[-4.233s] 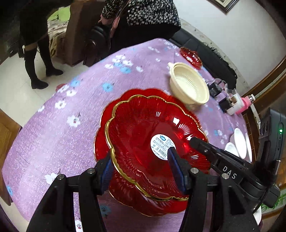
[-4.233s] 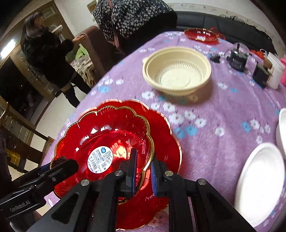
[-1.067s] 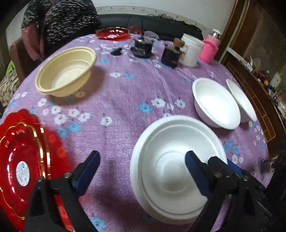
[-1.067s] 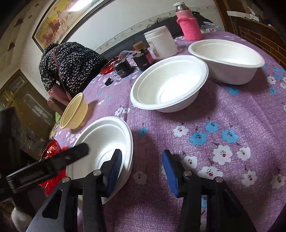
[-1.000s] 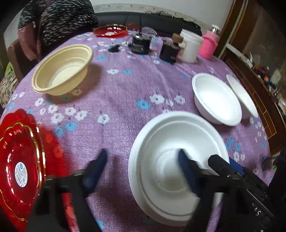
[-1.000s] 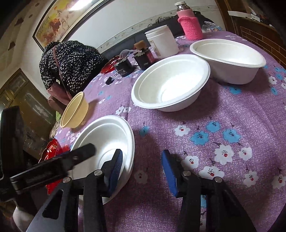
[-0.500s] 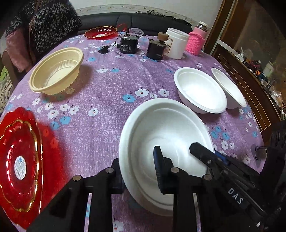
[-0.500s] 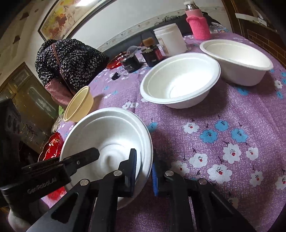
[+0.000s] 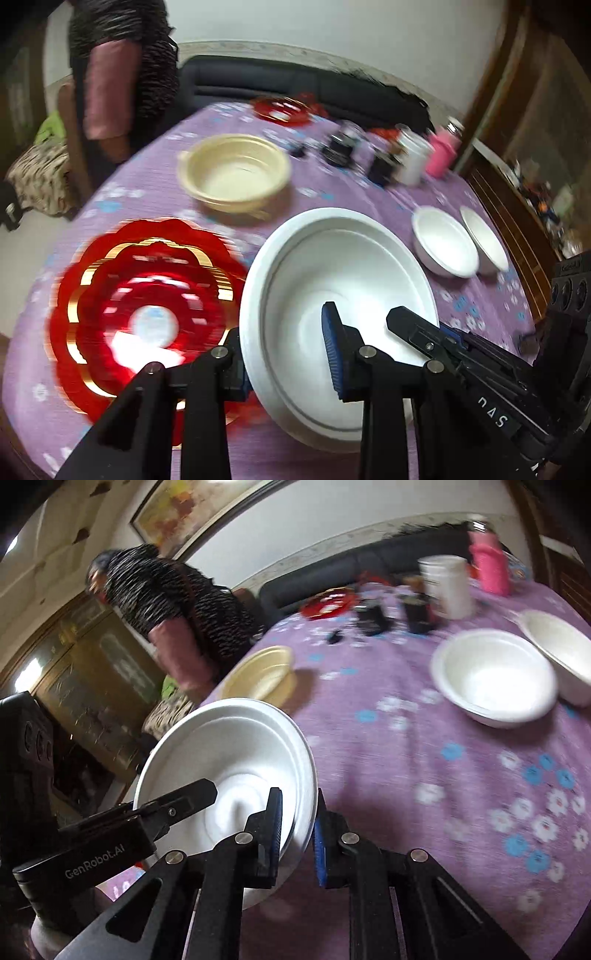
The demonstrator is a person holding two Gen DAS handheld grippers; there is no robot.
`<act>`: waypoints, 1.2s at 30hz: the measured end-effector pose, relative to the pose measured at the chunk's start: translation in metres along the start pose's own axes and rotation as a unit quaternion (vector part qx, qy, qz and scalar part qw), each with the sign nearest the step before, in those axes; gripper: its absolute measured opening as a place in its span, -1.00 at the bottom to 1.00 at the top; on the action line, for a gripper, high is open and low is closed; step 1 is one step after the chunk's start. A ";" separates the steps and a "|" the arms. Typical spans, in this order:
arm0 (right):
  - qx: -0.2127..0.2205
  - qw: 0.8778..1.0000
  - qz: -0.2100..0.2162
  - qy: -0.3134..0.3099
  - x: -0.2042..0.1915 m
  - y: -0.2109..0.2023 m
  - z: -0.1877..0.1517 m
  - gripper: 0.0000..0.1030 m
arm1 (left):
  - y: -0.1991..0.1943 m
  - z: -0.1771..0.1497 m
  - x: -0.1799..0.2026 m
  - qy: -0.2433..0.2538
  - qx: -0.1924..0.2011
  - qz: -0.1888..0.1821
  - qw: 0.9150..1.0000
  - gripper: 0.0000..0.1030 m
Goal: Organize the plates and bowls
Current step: 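Carry the white bowl onto the red plate stack and release it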
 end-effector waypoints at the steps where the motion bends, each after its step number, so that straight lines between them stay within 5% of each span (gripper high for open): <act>1: -0.003 1.000 0.005 -0.010 -0.014 0.007 0.001 -0.67 | -0.004 0.003 -0.014 -0.007 0.006 0.009 1.000 -0.44; 9: -0.056 0.996 0.022 -0.071 -0.090 0.057 -0.023 -0.67 | -0.006 0.005 -0.098 -0.061 -0.002 0.068 0.996 -0.43; 20: -0.108 0.990 0.000 -0.086 -0.103 0.106 -0.053 -0.67 | 0.029 -0.017 -0.150 -0.091 -0.046 0.109 0.989 -0.29; 23: -0.109 0.989 -0.013 -0.097 -0.100 0.114 -0.056 -0.67 | 0.023 -0.012 -0.153 -0.099 -0.025 0.097 0.990 0.04; 32: -0.090 0.988 -0.036 -0.123 -0.101 0.122 -0.054 -0.64 | -0.014 0.004 -0.161 -0.139 0.052 0.083 0.985 0.26; 36: -0.071 0.992 -0.024 -0.106 -0.102 0.117 -0.049 -0.34 | -0.038 0.008 -0.162 -0.147 0.084 0.085 0.982 0.40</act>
Point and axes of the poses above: each gripper's, at about its wrist camera, not at the fingertips, and y roughly the way its jaws point, x to its right, z to its top, the point moved 7 cm from there along y, roughly the way its jaws point, and after that the axes turned 15 degrees about x, right-handed, at the moved point
